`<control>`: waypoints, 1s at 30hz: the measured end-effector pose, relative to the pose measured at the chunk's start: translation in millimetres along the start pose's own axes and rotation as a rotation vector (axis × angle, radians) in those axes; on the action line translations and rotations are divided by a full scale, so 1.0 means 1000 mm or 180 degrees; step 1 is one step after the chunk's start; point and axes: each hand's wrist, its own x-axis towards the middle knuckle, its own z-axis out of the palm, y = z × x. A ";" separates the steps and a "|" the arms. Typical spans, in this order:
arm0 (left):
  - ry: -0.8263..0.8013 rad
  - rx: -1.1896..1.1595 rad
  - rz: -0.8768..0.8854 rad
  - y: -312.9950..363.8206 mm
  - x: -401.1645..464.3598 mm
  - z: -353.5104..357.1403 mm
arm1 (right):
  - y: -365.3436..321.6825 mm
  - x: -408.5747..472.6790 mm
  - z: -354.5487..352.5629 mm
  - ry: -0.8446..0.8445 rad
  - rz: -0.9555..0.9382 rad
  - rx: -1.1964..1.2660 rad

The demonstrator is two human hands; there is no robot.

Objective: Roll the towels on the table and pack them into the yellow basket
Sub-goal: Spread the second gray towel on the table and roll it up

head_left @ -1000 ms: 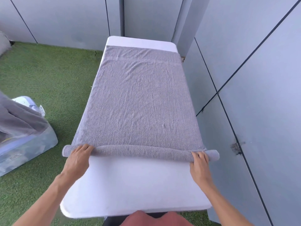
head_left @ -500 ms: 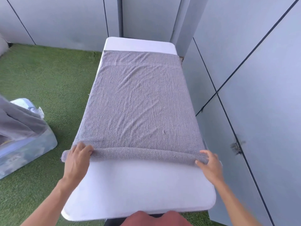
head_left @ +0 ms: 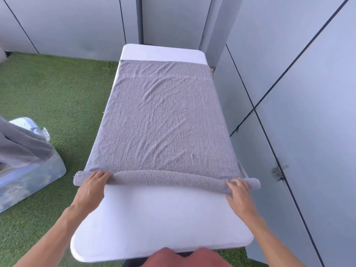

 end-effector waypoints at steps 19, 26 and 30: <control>0.0844 0.0098 -0.0262 0.026 -0.049 -0.004 | -0.012 -0.023 0.035 0.0743 0.0171 0.0065; 0.0297 0.0334 -0.0129 0.017 -0.036 0.019 | -0.014 0.008 0.015 0.0304 0.0146 -0.0020; -0.0218 0.0060 -0.0201 -0.003 -0.015 0.000 | -0.016 0.020 0.001 -0.0108 0.0255 -0.0228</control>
